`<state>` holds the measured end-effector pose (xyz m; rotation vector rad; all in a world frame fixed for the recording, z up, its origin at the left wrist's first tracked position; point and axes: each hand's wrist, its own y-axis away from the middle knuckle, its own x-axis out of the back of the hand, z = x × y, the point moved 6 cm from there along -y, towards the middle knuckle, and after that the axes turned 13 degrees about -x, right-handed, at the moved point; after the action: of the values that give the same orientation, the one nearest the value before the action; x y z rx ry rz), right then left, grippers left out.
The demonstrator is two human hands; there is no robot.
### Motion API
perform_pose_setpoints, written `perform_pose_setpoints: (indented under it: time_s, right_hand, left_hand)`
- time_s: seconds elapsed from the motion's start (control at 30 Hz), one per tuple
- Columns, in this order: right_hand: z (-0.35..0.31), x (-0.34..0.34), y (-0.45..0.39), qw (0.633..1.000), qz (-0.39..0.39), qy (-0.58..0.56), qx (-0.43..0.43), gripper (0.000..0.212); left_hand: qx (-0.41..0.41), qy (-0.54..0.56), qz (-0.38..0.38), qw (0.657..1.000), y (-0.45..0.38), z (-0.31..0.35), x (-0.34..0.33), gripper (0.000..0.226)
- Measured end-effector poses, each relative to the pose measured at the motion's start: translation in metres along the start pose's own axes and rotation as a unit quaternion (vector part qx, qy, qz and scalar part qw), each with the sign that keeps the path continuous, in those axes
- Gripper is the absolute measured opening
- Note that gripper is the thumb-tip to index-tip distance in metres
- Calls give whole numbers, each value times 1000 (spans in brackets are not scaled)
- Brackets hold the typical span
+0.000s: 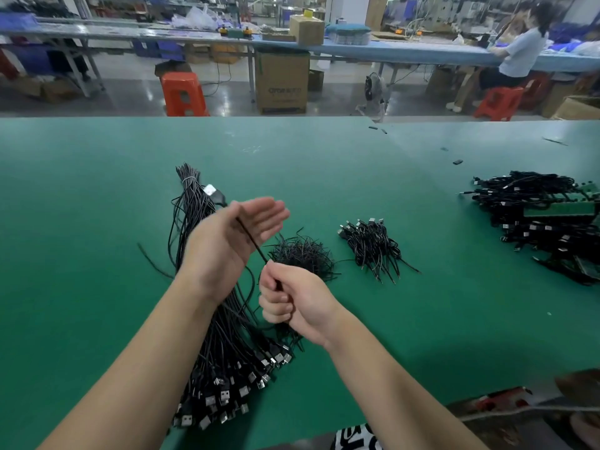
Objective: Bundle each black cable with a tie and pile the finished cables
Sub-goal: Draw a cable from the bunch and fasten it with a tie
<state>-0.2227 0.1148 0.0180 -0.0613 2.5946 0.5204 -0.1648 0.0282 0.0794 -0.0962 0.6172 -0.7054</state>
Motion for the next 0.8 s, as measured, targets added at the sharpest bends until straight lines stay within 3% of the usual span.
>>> perform_pose_setpoints:
  time_s: [0.07,0.17,0.23,0.3,0.4,0.5,0.6,0.63,0.7,0.8]
  right_hand:
    - [10,-6,-3,995,-59,-67,-34,37]
    - [17,-12,-3,975,-140,-156,-74,36]
    - [18,-11,-3,970,-154,-167,-83,31]
    - [19,-4,-3,980,-119,-138,-79,27]
    - [23,11,-4,985,-71,-130,-90,32]
    - [23,17,-5,985,-70,-133,-89,31]
    - [23,17,-5,988,-54,-126,-70,34]
    - [23,16,-5,988,-46,-131,-64,34]
    - [24,14,-5,988,-41,-142,-53,35]
    - [28,8,-7,989,-45,-130,-52,38]
  left_hand:
    - [44,135,31,989,-3,5,1,49]
    - [138,150,-88,975,9,8,-10,30]
    - [190,82,-174,963,19,4,-10,31]
    - [232,-23,-241,942,28,1,-4,39]
    - [310,-164,-334,875,44,-8,8,48]
    - [366,-317,-310,818,53,-24,25,49]
    - [289,-452,-251,806,43,-29,31,43]
    - [241,-474,-233,814,39,-28,30,39]
    - [164,-430,-160,873,33,-29,28,33]
    - [77,-228,45,969,28,-37,26,36]
